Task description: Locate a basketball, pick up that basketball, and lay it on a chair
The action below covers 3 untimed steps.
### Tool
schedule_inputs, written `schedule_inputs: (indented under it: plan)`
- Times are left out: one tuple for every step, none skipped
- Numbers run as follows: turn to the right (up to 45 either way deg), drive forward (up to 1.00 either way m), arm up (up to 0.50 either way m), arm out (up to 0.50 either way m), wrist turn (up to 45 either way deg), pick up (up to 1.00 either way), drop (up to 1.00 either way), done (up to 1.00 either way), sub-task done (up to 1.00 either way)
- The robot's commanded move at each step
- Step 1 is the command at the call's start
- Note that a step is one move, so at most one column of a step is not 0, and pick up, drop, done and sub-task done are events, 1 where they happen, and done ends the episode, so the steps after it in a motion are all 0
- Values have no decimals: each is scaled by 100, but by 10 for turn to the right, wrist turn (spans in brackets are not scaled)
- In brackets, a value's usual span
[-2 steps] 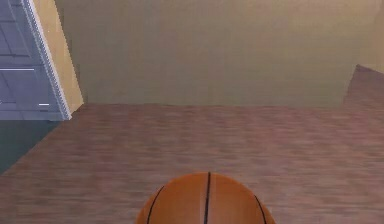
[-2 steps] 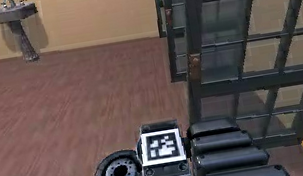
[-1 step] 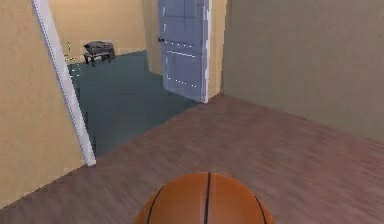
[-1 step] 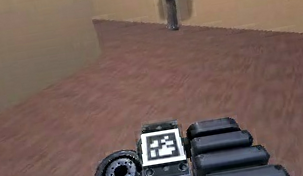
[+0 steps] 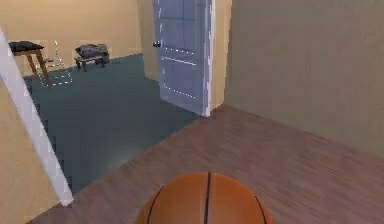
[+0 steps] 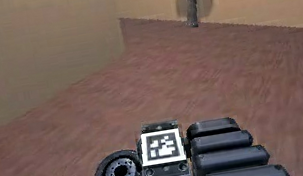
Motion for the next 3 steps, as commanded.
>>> schedule_inputs:
  plan:
    - [-270,0,0,0,0,0,0,0,0]
    - [0,5,0,0,0,0,0,0,0]
    - [120,0,0,0,0,0,0,0,0]
